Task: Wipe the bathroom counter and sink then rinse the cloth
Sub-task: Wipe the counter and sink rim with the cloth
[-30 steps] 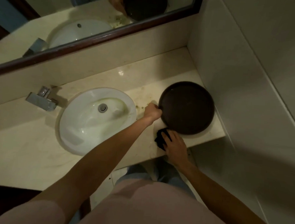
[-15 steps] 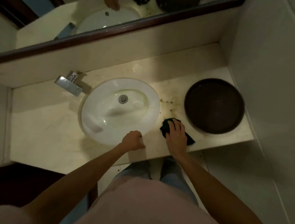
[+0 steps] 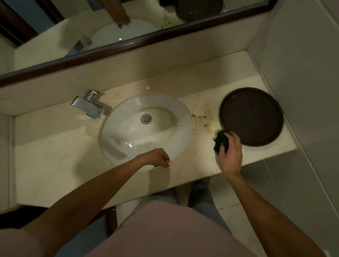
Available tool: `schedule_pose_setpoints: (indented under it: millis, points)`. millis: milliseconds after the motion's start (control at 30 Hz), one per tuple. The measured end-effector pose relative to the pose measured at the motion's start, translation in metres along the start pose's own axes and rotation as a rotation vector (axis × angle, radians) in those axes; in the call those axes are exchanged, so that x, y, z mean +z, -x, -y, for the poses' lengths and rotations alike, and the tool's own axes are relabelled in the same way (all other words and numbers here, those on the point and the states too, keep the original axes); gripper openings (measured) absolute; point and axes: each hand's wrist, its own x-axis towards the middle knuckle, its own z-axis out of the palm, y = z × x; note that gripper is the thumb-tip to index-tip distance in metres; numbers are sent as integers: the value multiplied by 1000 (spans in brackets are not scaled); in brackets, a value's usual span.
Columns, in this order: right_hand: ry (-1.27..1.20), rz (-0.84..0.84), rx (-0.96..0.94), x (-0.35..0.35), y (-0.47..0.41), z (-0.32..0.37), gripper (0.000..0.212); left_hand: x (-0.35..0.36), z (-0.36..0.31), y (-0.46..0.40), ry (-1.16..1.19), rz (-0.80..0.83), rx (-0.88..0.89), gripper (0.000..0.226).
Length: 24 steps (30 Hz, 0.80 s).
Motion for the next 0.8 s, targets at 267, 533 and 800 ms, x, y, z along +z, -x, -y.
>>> schedule_pose_setpoints:
  millis: [267,533,800]
  points:
    - [174,51,97,28,26,-6,51,10,16,-5,-102,-66,54,47]
    - [258,121,63,49,-12,25,55,6,20,-17,-59,-46,38,43]
    - [170,349,-266,105,-26,96,45,15,26,-6,-65,-116,33,52]
